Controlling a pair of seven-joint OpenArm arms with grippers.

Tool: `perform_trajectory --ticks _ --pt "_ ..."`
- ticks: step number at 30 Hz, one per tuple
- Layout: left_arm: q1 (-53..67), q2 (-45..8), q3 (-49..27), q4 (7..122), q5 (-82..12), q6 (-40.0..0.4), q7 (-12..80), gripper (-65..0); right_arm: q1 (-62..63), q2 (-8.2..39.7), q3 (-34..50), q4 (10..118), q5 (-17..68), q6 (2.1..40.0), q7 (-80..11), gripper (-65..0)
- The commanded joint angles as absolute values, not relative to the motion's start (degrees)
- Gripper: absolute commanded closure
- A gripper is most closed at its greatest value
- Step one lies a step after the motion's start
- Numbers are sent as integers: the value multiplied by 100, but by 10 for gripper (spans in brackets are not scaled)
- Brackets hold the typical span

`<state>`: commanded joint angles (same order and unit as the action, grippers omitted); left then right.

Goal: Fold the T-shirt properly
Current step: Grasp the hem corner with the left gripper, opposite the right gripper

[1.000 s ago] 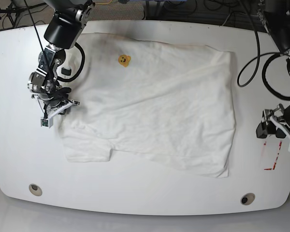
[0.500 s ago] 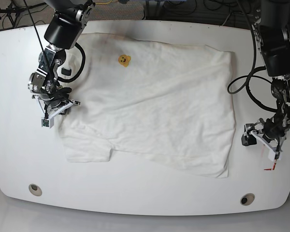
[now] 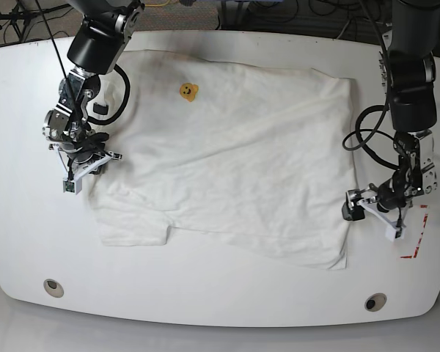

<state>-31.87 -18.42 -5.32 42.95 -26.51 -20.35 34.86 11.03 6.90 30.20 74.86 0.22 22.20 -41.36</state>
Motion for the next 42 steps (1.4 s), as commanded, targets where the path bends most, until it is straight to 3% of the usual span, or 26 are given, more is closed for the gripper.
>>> perform_trajectory --ticks 10,13,18,25,28,33,42 --pt "-3125 -1385 -523 4286 -2633 -2035 3486 -624 1103 690 3020 7486 22 2220 -4136 0" --pt "-2993 -1305 -523 4286 -2651 -2044 3486 -581 1103 690 3020 7486 22 2220 -4136 0" --pt "-2914 -1253 -541 4295 -2659 -2044 3521 -425 1103 699 3020 7486 22 2220 -4136 0" --pt "-2624 -1262 -734 4374 -2659 -2044 4075 -139 1103 699 3020 7486 22 2220 -4136 0" --pt "-2273 -1270 -1077 4971 -2651 -2035 4365 -71 1103 699 3020 7486 22 2220 -4136 0" --pt "-1464 -1270 -1631 6475 -2633 -2018 5007 -63 1103 699 3011 7486 22 2229 -4136 0" --pt "-549 -1279 -1754 8330 -2624 -2018 5710 -64 1103 699 3011 7486 4 2422 -4136 0"
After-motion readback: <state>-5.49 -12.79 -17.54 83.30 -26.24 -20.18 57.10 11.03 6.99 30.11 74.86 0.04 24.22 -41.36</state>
